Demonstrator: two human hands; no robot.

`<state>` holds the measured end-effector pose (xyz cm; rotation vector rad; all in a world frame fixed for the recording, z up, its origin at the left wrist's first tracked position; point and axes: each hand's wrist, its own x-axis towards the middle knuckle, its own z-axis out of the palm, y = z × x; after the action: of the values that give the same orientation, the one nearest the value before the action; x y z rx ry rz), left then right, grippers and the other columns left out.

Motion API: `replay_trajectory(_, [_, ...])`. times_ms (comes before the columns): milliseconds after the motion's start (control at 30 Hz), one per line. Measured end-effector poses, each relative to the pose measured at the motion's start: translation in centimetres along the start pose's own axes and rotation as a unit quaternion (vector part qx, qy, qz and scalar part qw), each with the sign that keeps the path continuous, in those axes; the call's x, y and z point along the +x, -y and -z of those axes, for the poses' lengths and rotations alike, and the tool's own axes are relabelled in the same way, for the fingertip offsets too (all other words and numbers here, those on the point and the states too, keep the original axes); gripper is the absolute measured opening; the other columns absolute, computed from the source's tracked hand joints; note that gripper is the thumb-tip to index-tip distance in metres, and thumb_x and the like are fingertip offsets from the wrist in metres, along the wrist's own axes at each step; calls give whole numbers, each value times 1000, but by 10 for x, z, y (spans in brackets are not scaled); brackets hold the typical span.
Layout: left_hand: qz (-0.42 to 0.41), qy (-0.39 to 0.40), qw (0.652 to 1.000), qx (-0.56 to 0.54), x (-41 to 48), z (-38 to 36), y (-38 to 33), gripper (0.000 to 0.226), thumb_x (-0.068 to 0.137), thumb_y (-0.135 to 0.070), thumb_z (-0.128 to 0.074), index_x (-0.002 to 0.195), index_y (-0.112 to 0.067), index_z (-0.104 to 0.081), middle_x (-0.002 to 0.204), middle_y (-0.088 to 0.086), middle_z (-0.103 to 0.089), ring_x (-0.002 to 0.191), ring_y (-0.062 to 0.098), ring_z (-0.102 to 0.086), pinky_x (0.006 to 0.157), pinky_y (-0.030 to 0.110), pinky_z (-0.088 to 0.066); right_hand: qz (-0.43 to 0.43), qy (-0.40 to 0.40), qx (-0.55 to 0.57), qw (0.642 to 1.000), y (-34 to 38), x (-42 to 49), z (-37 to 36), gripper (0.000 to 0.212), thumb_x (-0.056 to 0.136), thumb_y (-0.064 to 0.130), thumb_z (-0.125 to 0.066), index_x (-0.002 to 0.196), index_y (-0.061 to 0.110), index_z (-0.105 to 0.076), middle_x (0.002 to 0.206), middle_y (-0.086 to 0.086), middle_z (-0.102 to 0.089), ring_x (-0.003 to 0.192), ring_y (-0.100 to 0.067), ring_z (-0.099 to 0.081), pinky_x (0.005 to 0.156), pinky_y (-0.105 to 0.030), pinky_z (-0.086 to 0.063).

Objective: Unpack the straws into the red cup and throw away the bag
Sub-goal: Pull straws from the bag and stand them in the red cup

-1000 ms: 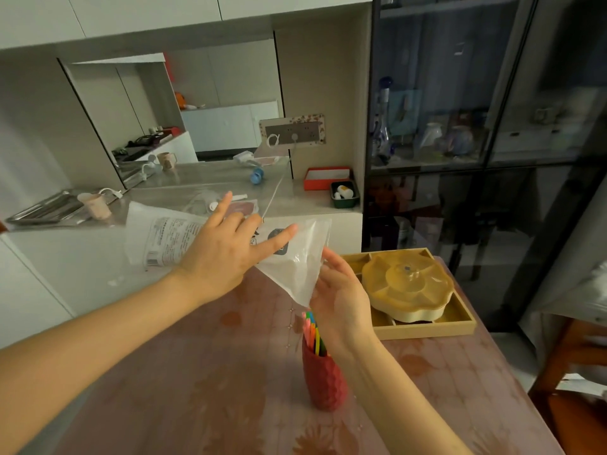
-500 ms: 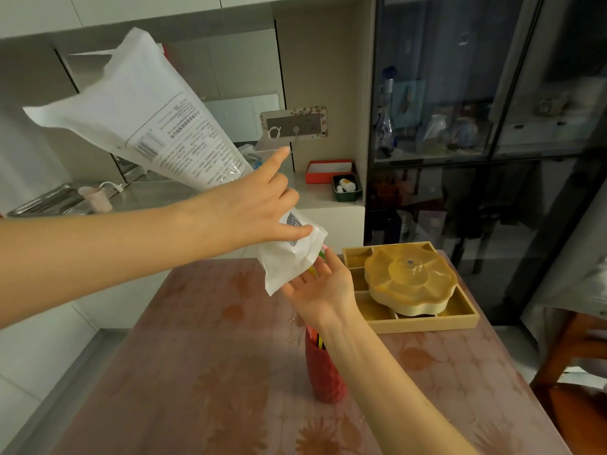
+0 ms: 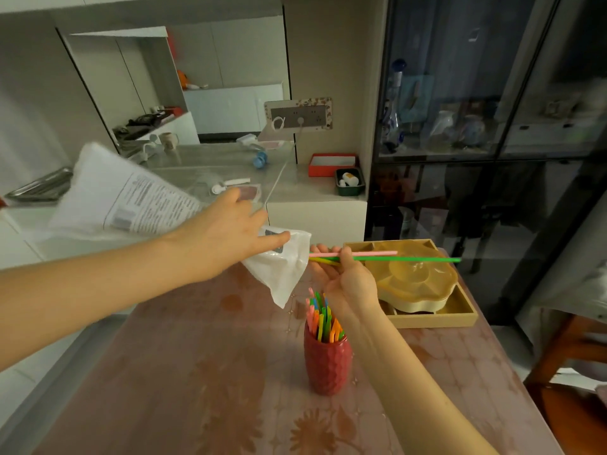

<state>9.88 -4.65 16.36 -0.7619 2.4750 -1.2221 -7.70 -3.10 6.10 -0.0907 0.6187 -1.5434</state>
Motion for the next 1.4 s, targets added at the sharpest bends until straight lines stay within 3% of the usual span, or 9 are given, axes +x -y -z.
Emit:
replay_trajectory(67, [43,30,996,-69,-12,-22,-10,88,73,-5,-60,144,-32,-16,104,5,-54,88,25,-54,82,36,-35,82,-8,-88,993,5,0,6,27,101,18,-38,91,-1,-55,89,-18,-68,77,-22,-72,71,-33,-61])
replay_trajectory(200, [157,3,975,-157,-40,-71,-18,98,45,1,-74,133,-28,-40,78,4,-57,58,25,-52,59,34,-35,187,-55,-235,952,38,-6,11,27,101,18,-39,88,3,-57,88,-12,-69,80,-18,-72,66,-24,-60])
replay_trajectory(267, [187,-1,966,-177,-50,-93,-25,101,40,1,-75,130,-28,-42,75,5,-57,55,27,-53,57,34,-37,232,-67,-320,916,59,-11,11,25,100,19,-41,86,10,-58,86,-8,-70,80,-16,-72,63,-21,-59])
replay_trajectory(367, [217,13,954,-204,-54,-108,-38,104,37,-2,-77,130,-28,-39,77,6,-61,57,28,-57,57,35,-40,276,-44,-442,852,79,-15,9,22,100,20,-42,88,13,-59,86,-6,-71,80,-16,-73,68,-27,-60])
replay_trajectory(467, [235,9,946,-224,-54,-118,-50,104,33,-3,-80,128,-26,-43,75,7,-59,57,29,-58,58,35,-41,292,-16,-487,823,90,-19,4,22,100,19,-42,97,6,-60,88,-10,-71,78,-17,-73,70,-31,-61])
replay_trajectory(600, [256,19,934,-248,-57,-129,-64,105,33,-3,-80,128,-26,-40,76,8,-58,57,30,-57,58,36,-41,337,-11,-526,780,115,-24,-3,23,100,19,-42,84,15,-59,83,-8,-71,74,-16,-74,67,-33,-61])
replay_trajectory(1033, [271,14,922,-275,-55,-146,-88,104,33,-2,-81,128,-23,-42,74,10,-56,56,31,-56,57,37,-42,343,64,-640,684,149,-31,-38,25,101,17,-39,81,17,-55,84,-9,-69,77,-20,-72,70,-33,-61])
replay_trajectory(1200, [273,5,923,-271,-55,-149,-89,101,34,-3,-82,127,-21,-47,75,10,-57,57,32,-56,58,37,-42,317,69,-679,659,117,-12,-37,19,99,15,-42,87,13,-56,84,-9,-68,73,-14,-70,58,-19,-58])
replay_trajectory(1400, [275,-2,922,-273,-53,-147,-92,99,34,-2,-82,126,-20,-52,75,9,-58,57,30,-56,58,37,-43,309,108,-725,605,66,6,-21,14,97,13,-46,98,7,-59,86,-6,-67,80,-17,-67,74,-29,-57])
